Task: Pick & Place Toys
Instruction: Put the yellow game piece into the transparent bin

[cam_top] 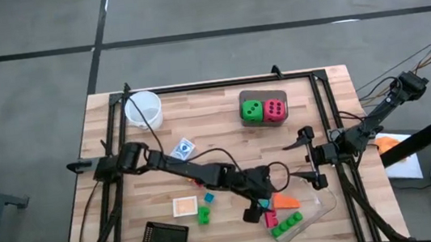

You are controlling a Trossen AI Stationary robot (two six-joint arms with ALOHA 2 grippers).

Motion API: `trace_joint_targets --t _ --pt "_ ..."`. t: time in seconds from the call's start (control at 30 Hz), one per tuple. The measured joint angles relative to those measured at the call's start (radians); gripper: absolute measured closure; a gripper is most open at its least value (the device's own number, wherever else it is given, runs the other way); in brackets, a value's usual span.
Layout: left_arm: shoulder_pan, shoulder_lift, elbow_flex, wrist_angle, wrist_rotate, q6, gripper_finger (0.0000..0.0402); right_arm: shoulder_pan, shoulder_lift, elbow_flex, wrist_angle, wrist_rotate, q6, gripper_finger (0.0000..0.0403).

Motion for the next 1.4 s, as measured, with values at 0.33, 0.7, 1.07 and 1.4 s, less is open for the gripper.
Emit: trace_joint_targets --t 0.33,0.7,1.07,1.4 --pt "-0.039 -0.019 -0.094 0.309 0.009 0.046 0.0161 0.000 0.024 0.000 0.006 -0.004 0.001 0.0046" --pt "-0.046 -0.300 -0.592 0.672 -0.083 -0.026 0.0209 0.000 0.089 0.000 0.023 -0.007 0.028 0.0046" --pt "-0.075 -0.797 -0.969 0.125 -0.364 -0.165 0.0209 0.000 0.088 0.000 0.023 -0.004 0.055 0.0046" --pt "-0.037 -0.926 -0.981 -0.364 -0.428 -0.167 0.0209 0.000 0.106 0.004 0.023 0.031 0.057 0.0046"
